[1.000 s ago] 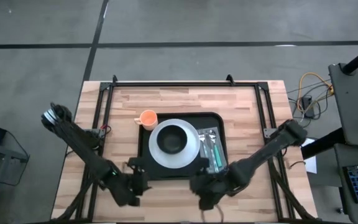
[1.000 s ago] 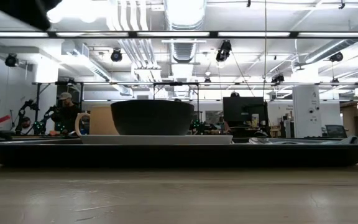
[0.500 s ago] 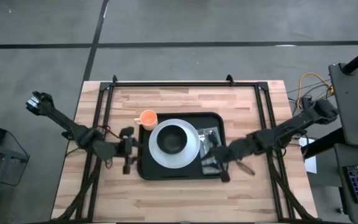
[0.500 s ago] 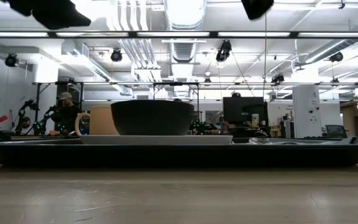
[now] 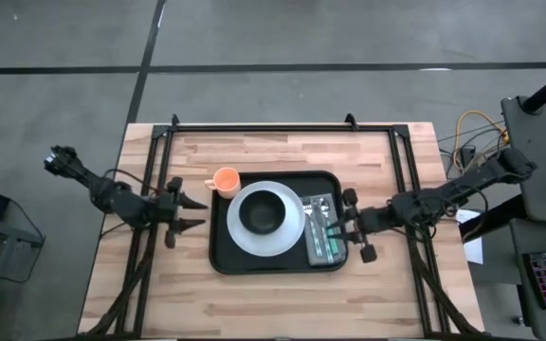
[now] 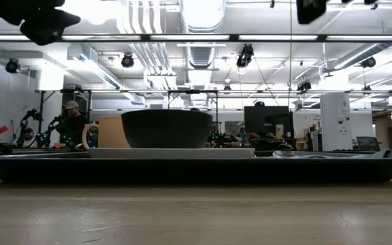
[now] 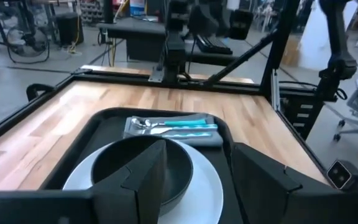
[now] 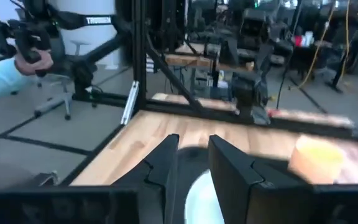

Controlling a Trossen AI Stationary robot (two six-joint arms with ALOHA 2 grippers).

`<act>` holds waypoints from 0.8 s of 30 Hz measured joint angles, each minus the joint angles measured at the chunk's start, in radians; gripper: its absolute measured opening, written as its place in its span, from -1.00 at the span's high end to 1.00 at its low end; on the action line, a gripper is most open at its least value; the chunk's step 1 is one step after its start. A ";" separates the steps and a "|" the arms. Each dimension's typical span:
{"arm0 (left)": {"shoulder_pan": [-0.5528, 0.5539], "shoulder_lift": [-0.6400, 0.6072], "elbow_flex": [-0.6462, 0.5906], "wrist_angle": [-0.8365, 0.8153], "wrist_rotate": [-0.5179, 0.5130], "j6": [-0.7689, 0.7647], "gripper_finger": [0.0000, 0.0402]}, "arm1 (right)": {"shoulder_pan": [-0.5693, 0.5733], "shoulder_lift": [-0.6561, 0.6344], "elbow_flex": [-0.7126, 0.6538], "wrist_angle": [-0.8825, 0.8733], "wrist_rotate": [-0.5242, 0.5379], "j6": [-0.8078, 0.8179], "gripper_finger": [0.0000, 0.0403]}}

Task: Set up tray
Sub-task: Return to Home Position

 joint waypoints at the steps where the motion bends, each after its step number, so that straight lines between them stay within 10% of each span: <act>1: 0.000 -0.020 -0.010 -0.009 0.000 0.002 0.18 | -0.002 -0.016 -0.017 -0.001 0.006 0.023 0.59; 6: 0.000 -0.094 -0.031 -0.100 0.000 0.012 0.18 | -0.014 -0.110 -0.089 -0.048 0.026 0.155 0.59; 12: -0.001 -0.155 -0.029 -0.144 0.002 0.043 0.18 | -0.019 -0.260 -0.160 -0.007 -0.303 0.065 0.59; 24: -0.001 -0.319 -0.024 -0.216 0.002 0.074 0.18 | -0.018 -0.633 -0.315 -0.114 -0.302 0.065 0.63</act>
